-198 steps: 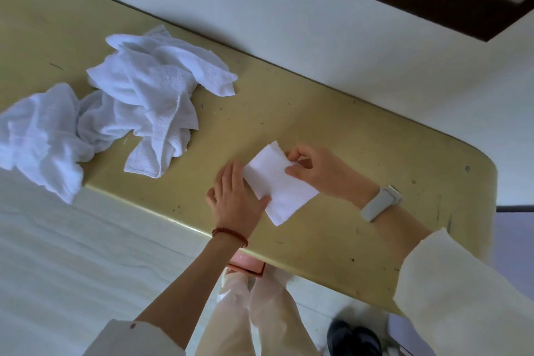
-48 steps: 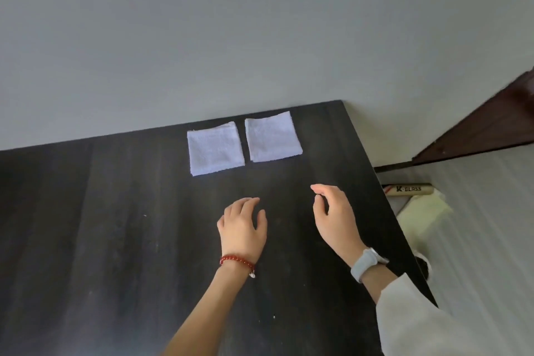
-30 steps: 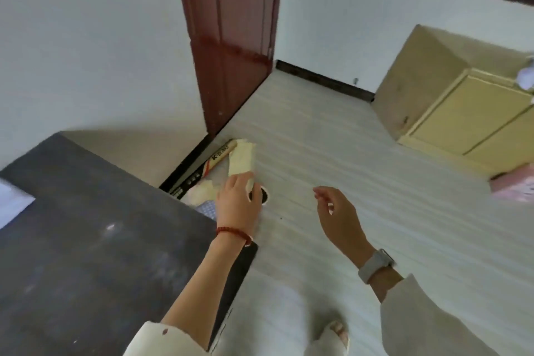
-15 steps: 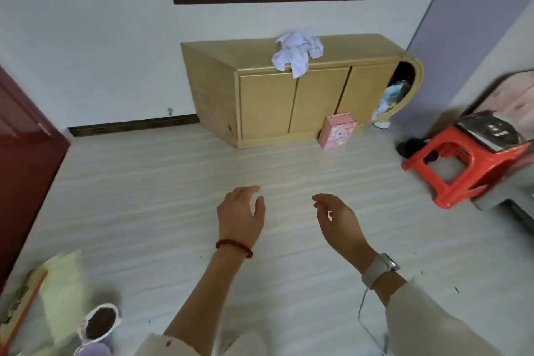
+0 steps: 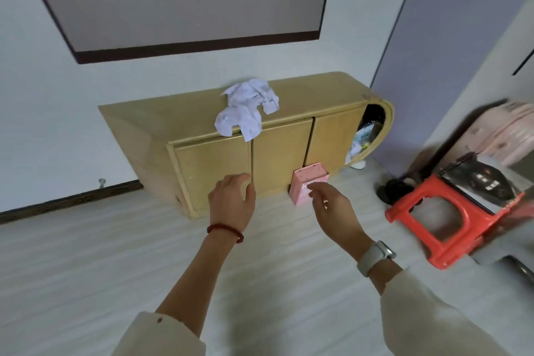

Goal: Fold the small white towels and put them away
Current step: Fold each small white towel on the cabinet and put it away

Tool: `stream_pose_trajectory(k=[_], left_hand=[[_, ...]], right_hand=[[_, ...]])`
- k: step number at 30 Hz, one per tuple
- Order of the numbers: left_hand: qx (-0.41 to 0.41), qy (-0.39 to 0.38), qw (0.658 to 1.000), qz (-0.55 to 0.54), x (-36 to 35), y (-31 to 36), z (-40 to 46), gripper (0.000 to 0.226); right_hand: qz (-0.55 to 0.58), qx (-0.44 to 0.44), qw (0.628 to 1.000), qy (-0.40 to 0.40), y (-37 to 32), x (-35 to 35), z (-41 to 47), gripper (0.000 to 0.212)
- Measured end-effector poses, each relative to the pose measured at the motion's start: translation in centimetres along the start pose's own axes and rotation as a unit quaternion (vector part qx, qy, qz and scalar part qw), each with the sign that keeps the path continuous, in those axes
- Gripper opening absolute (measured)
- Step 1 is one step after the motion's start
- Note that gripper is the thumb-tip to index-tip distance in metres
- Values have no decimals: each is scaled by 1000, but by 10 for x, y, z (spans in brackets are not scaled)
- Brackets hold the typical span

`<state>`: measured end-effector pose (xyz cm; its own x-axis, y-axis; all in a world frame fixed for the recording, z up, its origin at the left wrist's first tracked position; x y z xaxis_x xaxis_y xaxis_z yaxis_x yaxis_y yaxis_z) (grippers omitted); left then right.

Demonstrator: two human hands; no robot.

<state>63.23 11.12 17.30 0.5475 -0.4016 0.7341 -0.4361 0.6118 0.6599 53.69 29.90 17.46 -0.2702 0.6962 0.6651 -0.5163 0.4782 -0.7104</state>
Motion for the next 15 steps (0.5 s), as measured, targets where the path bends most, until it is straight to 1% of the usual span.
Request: stream_pose_trajectory(k=[5,9,11,15], left_hand=[[-45,-48,998,-6,-92,77,103,27],[-66,-59,996,-12,-158,118,172,26],[-53,-56,997,-27,-198,134,215,25],[11,-51,998,-41,-256,155,299,25]], right_hand=[[-4,-59,998,19,80,38,107,26],[-3,-64,998,22,139,57,187,26],[5,-65,998,11,176,64,238,26],[10,-68,997,-33,230,73,336,27]])
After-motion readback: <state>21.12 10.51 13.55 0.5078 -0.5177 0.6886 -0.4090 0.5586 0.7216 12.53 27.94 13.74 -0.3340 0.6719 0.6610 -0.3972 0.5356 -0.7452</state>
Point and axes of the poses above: each hand's wrist, its own z-axis towards the middle knuckle, its own x-axis out of the back of the hand, y = z × x, the point moved 10 cm from there along z, towards the middle knuckle, and after that the axes turned 5 degrees about x, right-handed, at the moved point
